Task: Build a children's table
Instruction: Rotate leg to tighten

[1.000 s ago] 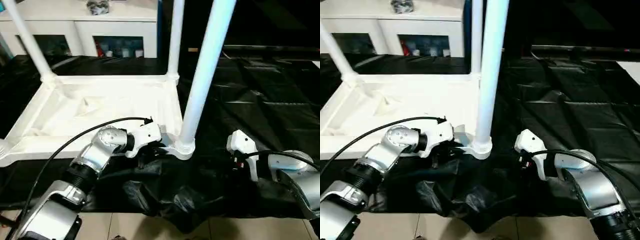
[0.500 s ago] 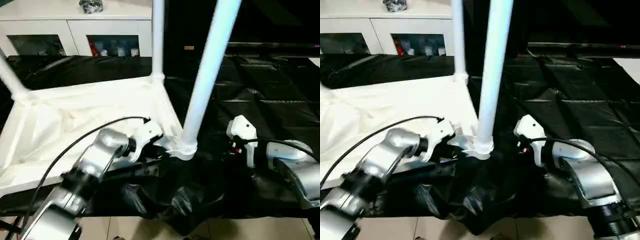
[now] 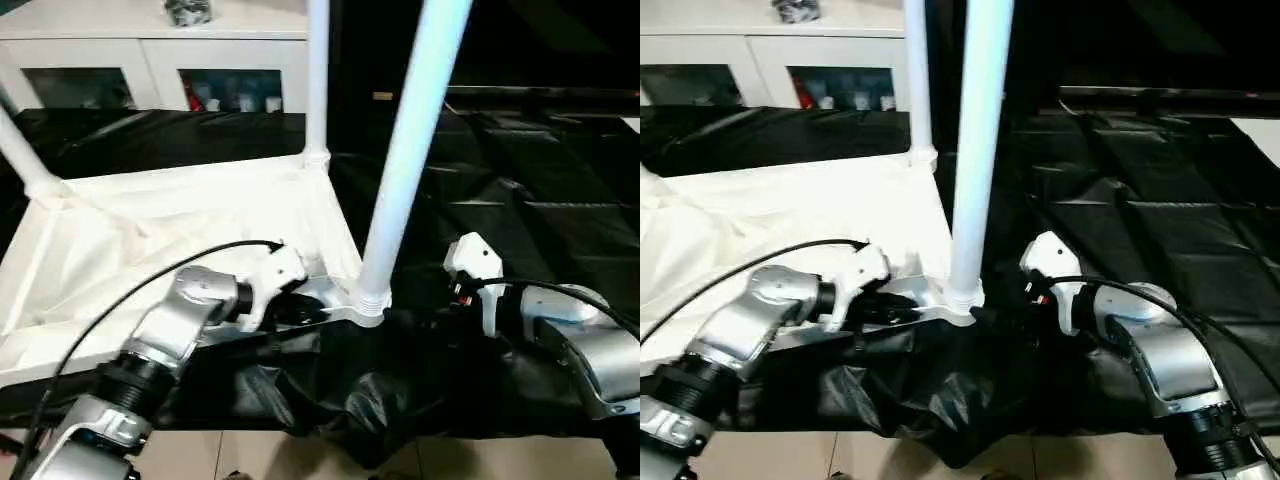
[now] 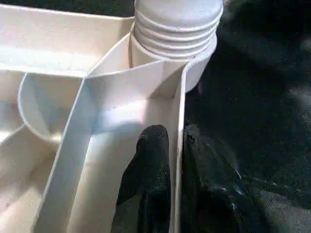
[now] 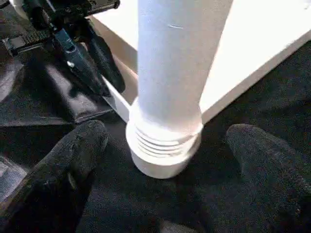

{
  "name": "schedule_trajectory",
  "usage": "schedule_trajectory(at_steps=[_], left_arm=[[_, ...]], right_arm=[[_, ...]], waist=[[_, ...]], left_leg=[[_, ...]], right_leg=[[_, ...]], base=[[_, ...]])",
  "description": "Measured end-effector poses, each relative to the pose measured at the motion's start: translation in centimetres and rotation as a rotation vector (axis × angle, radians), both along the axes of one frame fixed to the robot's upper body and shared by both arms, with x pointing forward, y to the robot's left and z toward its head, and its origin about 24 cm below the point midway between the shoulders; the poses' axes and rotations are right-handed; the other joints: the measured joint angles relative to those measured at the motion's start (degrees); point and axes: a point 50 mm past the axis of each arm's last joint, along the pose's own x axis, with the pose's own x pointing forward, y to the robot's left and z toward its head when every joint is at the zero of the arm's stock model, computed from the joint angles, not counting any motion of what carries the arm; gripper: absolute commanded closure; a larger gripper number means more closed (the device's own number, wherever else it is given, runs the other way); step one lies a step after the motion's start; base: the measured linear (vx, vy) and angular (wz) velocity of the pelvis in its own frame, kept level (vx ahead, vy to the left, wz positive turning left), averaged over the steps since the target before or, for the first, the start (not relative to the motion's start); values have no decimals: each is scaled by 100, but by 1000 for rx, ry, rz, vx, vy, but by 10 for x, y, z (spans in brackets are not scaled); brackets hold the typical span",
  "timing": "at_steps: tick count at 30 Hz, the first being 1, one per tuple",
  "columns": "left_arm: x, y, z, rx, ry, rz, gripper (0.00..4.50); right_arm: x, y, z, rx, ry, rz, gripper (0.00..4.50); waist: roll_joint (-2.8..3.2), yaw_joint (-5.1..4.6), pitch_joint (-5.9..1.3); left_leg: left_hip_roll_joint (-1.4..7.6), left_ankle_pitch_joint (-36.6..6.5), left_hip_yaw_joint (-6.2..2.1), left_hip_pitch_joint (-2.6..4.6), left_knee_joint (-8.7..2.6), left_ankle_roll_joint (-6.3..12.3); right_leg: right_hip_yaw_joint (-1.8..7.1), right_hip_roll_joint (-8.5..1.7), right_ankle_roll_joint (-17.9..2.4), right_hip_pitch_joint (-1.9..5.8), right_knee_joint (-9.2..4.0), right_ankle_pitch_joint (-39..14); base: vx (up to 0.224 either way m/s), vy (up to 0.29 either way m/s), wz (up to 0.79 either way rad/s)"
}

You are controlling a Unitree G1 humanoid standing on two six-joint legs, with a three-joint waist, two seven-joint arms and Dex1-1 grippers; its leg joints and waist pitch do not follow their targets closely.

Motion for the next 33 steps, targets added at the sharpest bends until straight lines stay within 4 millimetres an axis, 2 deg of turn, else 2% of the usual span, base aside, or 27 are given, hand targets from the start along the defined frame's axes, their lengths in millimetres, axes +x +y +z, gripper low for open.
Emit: schedule_trajectory(at_steps=[5,9,13,19,25,26,28,31,33], left_arm=[[0,4,-1,0,14,3,409],[0,4,-1,3,16,-4,449],[1,5,0,19,0,-35,450],[0,4,1,21,3,-48,450],[0,3,1,20,3,-53,450],[0,3,1,20,5,-52,450],[0,3,1,19,6,-52,450],[0,3,1,17,9,-51,450],[0,3,1,19,11,-49,450]], right_arm=[[-1,1,0,2,-1,9,0],[-1,3,0,0,1,14,0],[3,12,-4,2,3,12,0],[15,26,-12,1,12,-22,0],[24,31,-17,-19,10,-35,0],[25,33,-18,-17,8,-33,17],[26,35,-20,-15,16,-30,17],[26,36,-24,-18,28,-29,57],[27,37,-25,-18,28,-15,65]], waist=[[0,-3,0],[0,-3,0],[-2,-34,-1],[-3,-27,-2],[-5,-20,-3],[-5,-19,-3],[-5,-19,-3],[-6,-18,-3],[-7,-18,-4]], left_leg=[[0,0,-1,2,0,0],[0,1,-1,3,1,0],[-1,0,0,1,1,0],[-1,0,-2,1,-1,-1],[-2,0,-1,1,-1,-1],[-1,0,-1,1,0,-1],[-1,0,-1,1,-1,-1],[-1,0,-1,1,-1,-1],[-1,0,-1,1,0,-1]], right_leg=[[0,0,0,2,2,0],[0,0,0,2,2,0],[1,0,-1,2,2,1],[-2,1,0,1,1,0],[-1,0,-1,1,2,0],[-1,0,-1,1,2,0],[-1,0,-1,1,2,0],[0,0,-1,1,2,1],[-1,0,-1,1,2,1]], base=[[0,0,0],[0,0,0],[0,0,0],[0,0,0],[0,0,0],[0,0,0],[0,0,0],[0,0,0],[0,0,0]])
